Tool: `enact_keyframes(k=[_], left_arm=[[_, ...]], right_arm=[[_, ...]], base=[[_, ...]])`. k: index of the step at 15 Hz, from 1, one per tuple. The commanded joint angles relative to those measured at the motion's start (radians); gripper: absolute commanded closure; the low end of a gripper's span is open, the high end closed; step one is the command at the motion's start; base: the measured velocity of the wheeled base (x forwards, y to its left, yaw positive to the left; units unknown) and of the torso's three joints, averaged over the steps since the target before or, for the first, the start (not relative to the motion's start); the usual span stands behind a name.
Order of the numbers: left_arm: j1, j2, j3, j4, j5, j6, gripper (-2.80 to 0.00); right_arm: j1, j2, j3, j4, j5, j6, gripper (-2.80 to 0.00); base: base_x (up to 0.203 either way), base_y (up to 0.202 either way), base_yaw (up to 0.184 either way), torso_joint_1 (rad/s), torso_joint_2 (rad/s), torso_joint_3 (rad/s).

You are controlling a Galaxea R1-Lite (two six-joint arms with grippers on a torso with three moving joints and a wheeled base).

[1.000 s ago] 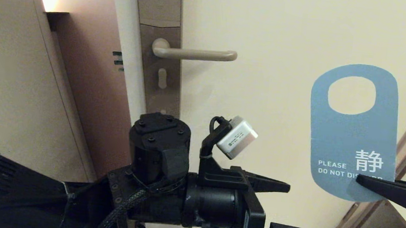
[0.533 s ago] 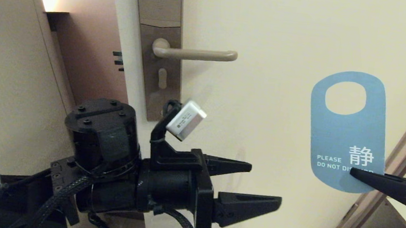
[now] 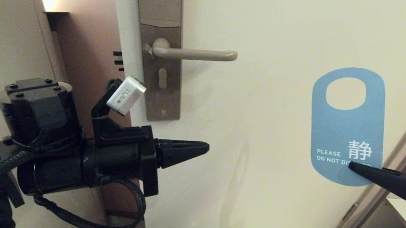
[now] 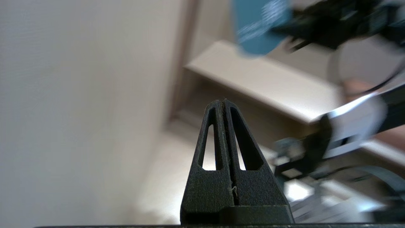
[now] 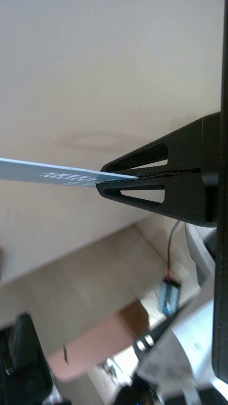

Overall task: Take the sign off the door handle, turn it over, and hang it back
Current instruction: Hang the sign back with the other side facing out

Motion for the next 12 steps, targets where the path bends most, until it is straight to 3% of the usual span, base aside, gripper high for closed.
enact_keyframes(k=[1,5,9,12], left_arm=[[0.058,-0.047,0.026,0.023,-0.003,0.059,0.00],[0.141,-0.125,0.083,0.067,0.006,0.100,0.00],[0.188,-0.218,0.092,0.169,0.101,0.108,0.00],[0.283,-0.271,0.119,0.233,0.134,0.192,0.00]], right_arm=[[0.001,0.017,0.004,-0.015,-0.023,0.000,0.00],[0.000,0.012,0.016,-0.023,-0.031,-0.001,0.00],[-0.001,0.017,0.014,-0.024,-0.071,0.000,0.00],[0.001,0.018,0.030,-0.058,-0.081,0.000,0.00]], base=[[0.000,0.000,0.000,0.000,0.00,0.000],[0.000,0.000,0.000,0.000,0.00,0.000],[0.000,0.000,0.000,0.000,0.00,0.000],[0.000,0.000,0.000,0.000,0.00,0.000]])
